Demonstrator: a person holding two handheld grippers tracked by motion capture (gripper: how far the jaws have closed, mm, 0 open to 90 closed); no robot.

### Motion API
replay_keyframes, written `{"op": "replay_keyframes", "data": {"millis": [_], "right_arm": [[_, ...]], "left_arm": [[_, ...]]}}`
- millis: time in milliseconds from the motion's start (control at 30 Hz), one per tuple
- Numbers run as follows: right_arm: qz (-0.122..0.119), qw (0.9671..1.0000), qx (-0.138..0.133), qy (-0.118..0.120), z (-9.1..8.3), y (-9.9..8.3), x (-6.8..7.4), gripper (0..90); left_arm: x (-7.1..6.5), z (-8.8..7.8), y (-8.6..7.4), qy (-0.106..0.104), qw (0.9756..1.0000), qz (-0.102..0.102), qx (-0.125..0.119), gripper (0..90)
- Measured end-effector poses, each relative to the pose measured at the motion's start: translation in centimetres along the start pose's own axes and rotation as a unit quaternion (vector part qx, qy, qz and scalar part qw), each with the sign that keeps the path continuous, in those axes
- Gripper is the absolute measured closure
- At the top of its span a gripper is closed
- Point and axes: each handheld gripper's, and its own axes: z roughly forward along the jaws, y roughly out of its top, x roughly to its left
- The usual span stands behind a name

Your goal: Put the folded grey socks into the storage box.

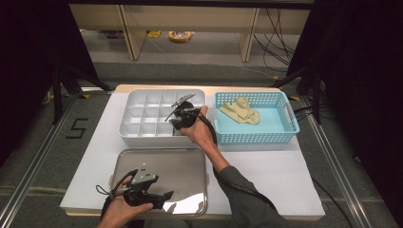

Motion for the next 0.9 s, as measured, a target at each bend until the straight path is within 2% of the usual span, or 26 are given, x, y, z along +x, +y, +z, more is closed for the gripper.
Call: {"op": "replay_keyframes", "data": {"millis": [100, 133, 200, 300, 333, 367, 400, 433, 467, 500, 533, 567, 600, 633, 700, 767, 800, 833, 867, 900], "right_arm": [[0.004, 1.0, -0.001, 0.005, -0.4, 0.1, -0.1, 57.9], [0.007, 0.9999, -0.008, 0.01, -0.8, 0.2, -0.4, 60.4], [0.006, 0.9999, 0.001, 0.012, -1.2, 0.2, -0.6, 66.8], [-0.004, 0.9995, 0.027, 0.014, -1.0, 0.0, -0.7, 69.8], [0.001, 0.9992, 0.036, 0.016, -1.0, 0.0, -0.6, 70.0], [-0.004, 0.9993, 0.037, 0.011, -0.9, -0.1, -0.6, 70.0], [0.006, 0.9989, 0.046, 0.007, -0.9, -0.1, -0.4, 70.0], [0.006, 0.9989, 0.046, 0.007, -0.9, -0.1, -0.4, 70.0], [-0.011, 0.9987, 0.049, 0.01, -0.6, -0.2, -0.4, 69.6], [-0.006, 0.9985, 0.054, 0.002, -0.4, -0.3, -0.3, 68.7], [-0.009, 0.9985, 0.053, 0.008, -0.1, -0.3, -0.2, 65.9], [0.01, 0.9983, 0.056, 0.013, 0.0, -0.3, 0.0, 61.6], [0.01, 0.9989, 0.043, 0.018, 0.0, -0.3, -0.3, 57.9], [0.021, 0.999, 0.036, 0.018, -0.3, -0.2, -0.5, 57.7], [0.027, 0.9992, 0.011, 0.026, -1.0, 0.1, -0.8, 57.6], [0.026, 0.9993, 0.009, 0.027, -1.6, 0.2, -0.9, 58.6], [0.028, 0.9992, 0.004, 0.03, -1.9, 0.3, -0.9, 60.9], [0.02, 0.9993, 0.009, 0.029, -2.4, 0.4, -1.1, 67.2], [0.015, 0.9993, 0.014, 0.03, -2.3, 0.4, -1.2, 70.5], [0.015, 0.9993, 0.014, 0.03, -2.3, 0.4, -1.2, 70.5]], "left_arm": [[-0.1, 0.0, 0.0, 0.0, 1.0, -0.005, -0.005, 21.4], [0.0, 0.0, 0.0, 0.001, 1.0, -0.001, -0.001, 21.4], [-0.1, 0.0, 0.0, 0.0, 1.0, -0.004, -0.005, 21.5], [0.0, 0.0, 0.0, 0.002, 1.0, 0.001, -0.001, 21.6], [0.0, 0.0, 0.0, 0.003, 1.0, 0.002, 0.001, 21.6], [0.0, 0.0, 0.0, 0.003, 1.0, 0.002, 0.001, 21.6], [-0.1, 0.0, 0.0, 0.0, 1.0, 0.001, 0.0, 21.7], [-0.1, 0.0, 0.0, 0.0, 1.0, 0.001, 0.0, 21.8], [-0.1, 0.0, 0.0, 0.0, 1.0, 0.0, -0.001, 21.8], [-0.1, 0.0, 0.0, 0.001, 1.0, -0.001, 0.0, 21.8], [-0.1, 0.0, 0.0, 0.001, 1.0, -0.001, 0.0, 21.8], [-0.1, 0.0, 0.0, 0.001, 1.0, -0.003, -0.004, 21.8], [-0.1, -0.1, 0.1, 0.001, 1.0, -0.003, -0.005, 21.8], [-0.1, -0.1, 0.1, 0.001, 1.0, -0.003, -0.005, 21.8], [-0.1, -0.2, 0.1, 0.001, 1.0, 0.002, -0.004, 21.8], [-0.1, -0.1, 0.1, 0.001, 1.0, 0.0, -0.006, 21.8], [-0.2, -0.1, 0.1, -0.001, 0.9999, -0.004, -0.01, 21.8], [-0.1, -0.1, 0.1, 0.0, 1.0, 0.0, -0.003, 21.9], [-0.2, 0.0, 0.1, 0.0, 1.0, -0.004, -0.005, 21.8], [-0.2, 0.0, 0.1, 0.0, 1.0, -0.004, -0.005, 21.9]]}}
